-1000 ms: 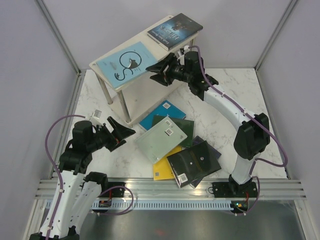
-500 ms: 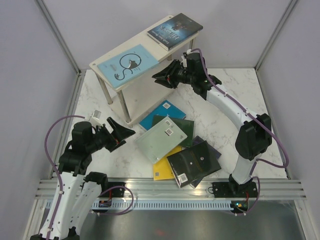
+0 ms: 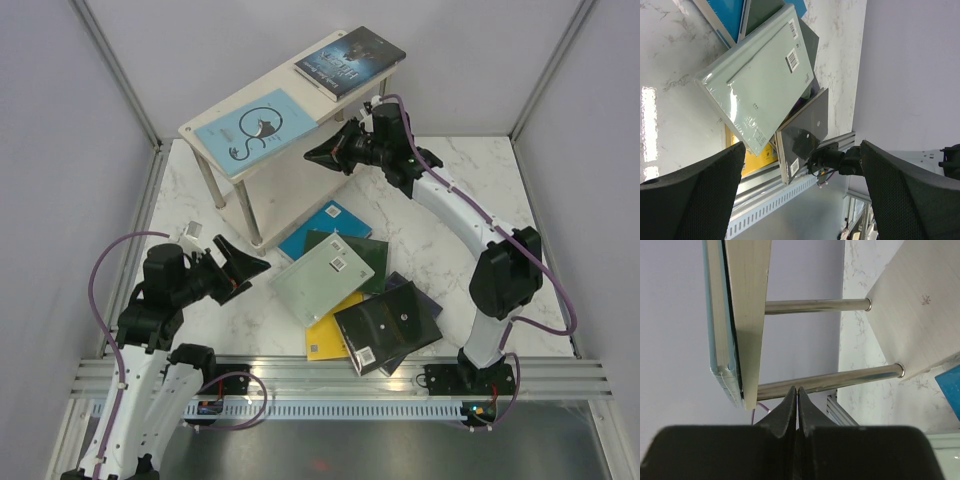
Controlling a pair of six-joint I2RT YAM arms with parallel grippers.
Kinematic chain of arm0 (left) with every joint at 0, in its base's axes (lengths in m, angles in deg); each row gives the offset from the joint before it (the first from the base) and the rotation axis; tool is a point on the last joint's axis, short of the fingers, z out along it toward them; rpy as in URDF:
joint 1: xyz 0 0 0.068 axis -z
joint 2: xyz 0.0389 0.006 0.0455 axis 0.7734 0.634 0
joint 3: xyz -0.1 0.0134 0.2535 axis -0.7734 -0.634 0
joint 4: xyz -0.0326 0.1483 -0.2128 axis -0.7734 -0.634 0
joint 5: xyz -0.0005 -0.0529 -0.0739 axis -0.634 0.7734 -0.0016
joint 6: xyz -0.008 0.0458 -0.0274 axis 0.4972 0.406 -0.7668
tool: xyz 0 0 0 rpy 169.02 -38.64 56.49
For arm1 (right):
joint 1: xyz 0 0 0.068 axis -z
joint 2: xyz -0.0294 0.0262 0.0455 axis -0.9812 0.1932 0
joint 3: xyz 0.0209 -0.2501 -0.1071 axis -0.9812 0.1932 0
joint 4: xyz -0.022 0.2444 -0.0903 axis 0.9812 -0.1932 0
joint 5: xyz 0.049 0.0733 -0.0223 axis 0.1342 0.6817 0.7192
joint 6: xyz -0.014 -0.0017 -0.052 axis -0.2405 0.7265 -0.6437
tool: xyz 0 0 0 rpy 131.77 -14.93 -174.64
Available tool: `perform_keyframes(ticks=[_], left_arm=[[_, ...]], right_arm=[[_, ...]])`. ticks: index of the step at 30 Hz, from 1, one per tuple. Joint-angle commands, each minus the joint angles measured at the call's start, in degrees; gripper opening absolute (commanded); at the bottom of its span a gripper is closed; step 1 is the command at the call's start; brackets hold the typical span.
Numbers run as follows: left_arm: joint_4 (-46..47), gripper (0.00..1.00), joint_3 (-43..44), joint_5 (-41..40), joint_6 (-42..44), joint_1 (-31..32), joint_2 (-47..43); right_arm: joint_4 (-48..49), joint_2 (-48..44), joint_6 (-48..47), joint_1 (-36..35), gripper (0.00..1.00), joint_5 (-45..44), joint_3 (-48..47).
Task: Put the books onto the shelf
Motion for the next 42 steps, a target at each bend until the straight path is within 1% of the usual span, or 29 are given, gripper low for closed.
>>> perform_keyframes(ticks=[1, 12, 19, 31, 36, 39, 41, 42], left_arm=[[-0.73, 0.98, 0.53, -1.13, 0.31, 0.28, 0.63], [-0.56, 0.98, 0.71, -1.66, 1.19, 0.28, 1.86], [-0.47, 0.98, 0.8, -2.19, 1.54, 0.28, 2.57], [0.94, 0.98, 1.32, -2.8, 1.8, 0.28, 4.76], [1.29, 0.98, 1.59, -3.33, 2.06, 0.28, 5.82], [1.64, 0.98, 1.59, -3.24, 2.15, 0.28, 6.43], [1.81, 0.98, 1.76, -3.16, 2.15, 0.28, 6.96], [1.81, 0.98, 1.77, -3.16, 2.24, 0.28, 7.05]], right_arm=[[1.01, -3.39, 1.34, -0.18, 0.01, 2.53, 0.69], [5.05, -1.99, 3.18, -0.18, 0.0, 5.61, -3.36], [11.64, -1.46, 5.82, -0.1, 0.0, 7.02, -3.44], [12.79, 4.78, 7.93, 0.08, 0.0, 7.63, -10.03], [13.84, 5.92, 8.02, 0.08, 0.0, 8.16, -9.16], [17.44, 6.1, 9.67, -0.01, 0.0, 8.42, -6.79], [23.67, 6.54, 11.7, -0.01, 0.0, 8.42, -4.24], [26.21, 6.71, 14.32, -0.01, 0.0, 8.51, -3.54]])
